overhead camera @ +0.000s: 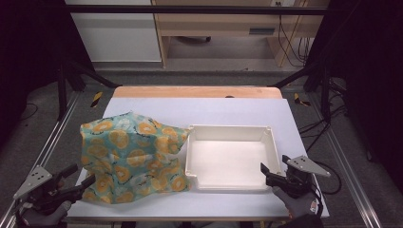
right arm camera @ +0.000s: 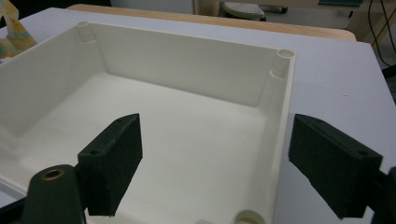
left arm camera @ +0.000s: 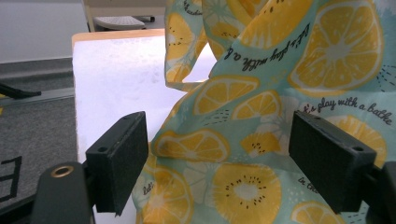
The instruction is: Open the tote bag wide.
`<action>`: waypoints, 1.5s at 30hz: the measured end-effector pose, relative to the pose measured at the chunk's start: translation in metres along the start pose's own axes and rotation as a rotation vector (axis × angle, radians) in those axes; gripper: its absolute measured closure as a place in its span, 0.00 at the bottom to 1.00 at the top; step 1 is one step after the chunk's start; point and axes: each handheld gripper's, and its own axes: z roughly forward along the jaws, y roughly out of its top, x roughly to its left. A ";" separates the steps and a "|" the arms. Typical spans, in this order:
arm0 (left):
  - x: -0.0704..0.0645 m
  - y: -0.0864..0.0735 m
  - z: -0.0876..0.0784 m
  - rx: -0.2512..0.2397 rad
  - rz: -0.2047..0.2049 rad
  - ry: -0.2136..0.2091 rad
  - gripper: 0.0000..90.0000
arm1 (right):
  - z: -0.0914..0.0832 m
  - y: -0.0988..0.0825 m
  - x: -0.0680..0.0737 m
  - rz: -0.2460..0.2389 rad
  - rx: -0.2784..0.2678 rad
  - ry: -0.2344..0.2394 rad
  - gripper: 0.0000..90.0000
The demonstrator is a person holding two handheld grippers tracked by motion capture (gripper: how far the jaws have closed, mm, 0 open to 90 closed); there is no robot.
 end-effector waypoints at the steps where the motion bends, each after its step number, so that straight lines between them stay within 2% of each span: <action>1: 0.000 0.000 0.000 0.000 0.000 0.000 0.22 | 0.000 0.000 0.000 0.000 0.000 0.000 0.20; 8: 0.000 0.003 -0.004 -0.017 -0.005 -0.013 0.22 | -0.001 0.003 0.007 -0.001 -0.003 0.018 0.25; 17: -0.003 0.009 -0.006 -0.032 0.006 -0.016 0.23 | 0.003 0.010 0.025 -0.012 0.002 0.063 0.31; 21: -0.005 0.012 -0.008 -0.040 0.010 -0.016 0.23 | 0.003 0.015 0.034 -0.023 -0.020 0.077 0.34; 40: -0.007 0.025 -0.015 -0.072 0.008 -0.037 0.28 | 0.006 0.027 0.051 -0.025 -0.043 0.122 0.39; 45: -0.009 0.031 -0.015 -0.074 0.026 -0.039 0.28 | 0.007 0.031 0.056 -0.034 -0.046 0.138 0.40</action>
